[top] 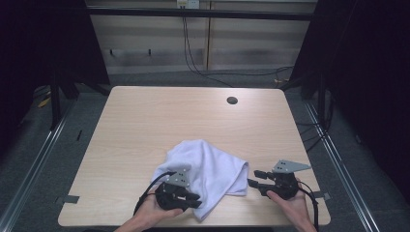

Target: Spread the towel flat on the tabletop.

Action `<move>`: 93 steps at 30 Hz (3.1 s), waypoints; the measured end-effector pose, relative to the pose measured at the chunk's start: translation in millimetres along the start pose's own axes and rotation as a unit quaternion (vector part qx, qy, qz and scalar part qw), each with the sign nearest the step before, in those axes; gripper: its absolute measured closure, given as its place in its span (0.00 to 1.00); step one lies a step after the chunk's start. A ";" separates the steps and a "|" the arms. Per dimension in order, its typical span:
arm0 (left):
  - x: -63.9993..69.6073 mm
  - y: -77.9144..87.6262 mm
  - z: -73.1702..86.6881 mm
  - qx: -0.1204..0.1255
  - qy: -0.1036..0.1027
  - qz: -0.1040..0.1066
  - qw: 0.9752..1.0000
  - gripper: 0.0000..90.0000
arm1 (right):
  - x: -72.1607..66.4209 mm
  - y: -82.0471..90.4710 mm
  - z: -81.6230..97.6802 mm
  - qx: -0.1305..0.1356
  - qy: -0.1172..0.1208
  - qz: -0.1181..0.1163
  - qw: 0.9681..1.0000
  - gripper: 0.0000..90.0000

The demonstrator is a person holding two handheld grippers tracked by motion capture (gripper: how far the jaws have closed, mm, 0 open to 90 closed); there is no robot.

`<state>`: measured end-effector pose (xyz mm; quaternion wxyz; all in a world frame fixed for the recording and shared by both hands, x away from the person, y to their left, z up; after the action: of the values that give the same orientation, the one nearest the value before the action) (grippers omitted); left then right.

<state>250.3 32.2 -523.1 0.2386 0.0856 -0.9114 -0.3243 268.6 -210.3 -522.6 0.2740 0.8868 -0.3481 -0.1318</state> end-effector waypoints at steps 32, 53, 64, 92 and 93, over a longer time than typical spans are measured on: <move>-42.5 -23.5 -60.7 0.043 -0.014 -0.020 0.999 0.97 | 14.5 -49.9 -6.4 -0.020 0.008 -0.026 0.999 0.57; -58.7 2.7 -71.5 0.104 0.039 -0.005 0.994 0.97 | -22.5 -79.4 -39.8 0.005 0.035 -0.069 0.997 0.59; -72.5 52.5 -83.7 0.182 0.059 -0.023 0.981 0.99 | 9.0 -45.4 -70.4 0.072 -0.018 -0.021 0.997 0.98; -88.4 202.9 -129.6 0.356 0.078 -0.084 0.927 0.99 | 87.2 47.7 -215.4 0.198 -0.032 0.055 0.978 0.98; -92.2 206.9 -136.8 0.359 0.079 -0.091 0.926 0.99 | 89.2 47.7 -220.4 0.199 -0.030 0.056 0.978 0.98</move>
<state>397.4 145.9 -334.8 0.2330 0.2732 -0.9332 0.0118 400.6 -213.9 -319.2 0.0886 0.8984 -0.4242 -0.0713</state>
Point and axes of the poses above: each handheld gripper's, and its own axes: y roughly backward along the jaws, z roughly out of its underside, x roughly to its right, the point moved 8 cm from there along -y, roughly forward along the jaws, and after that the axes turned 9 degrees about y, right-handed, at the moved point
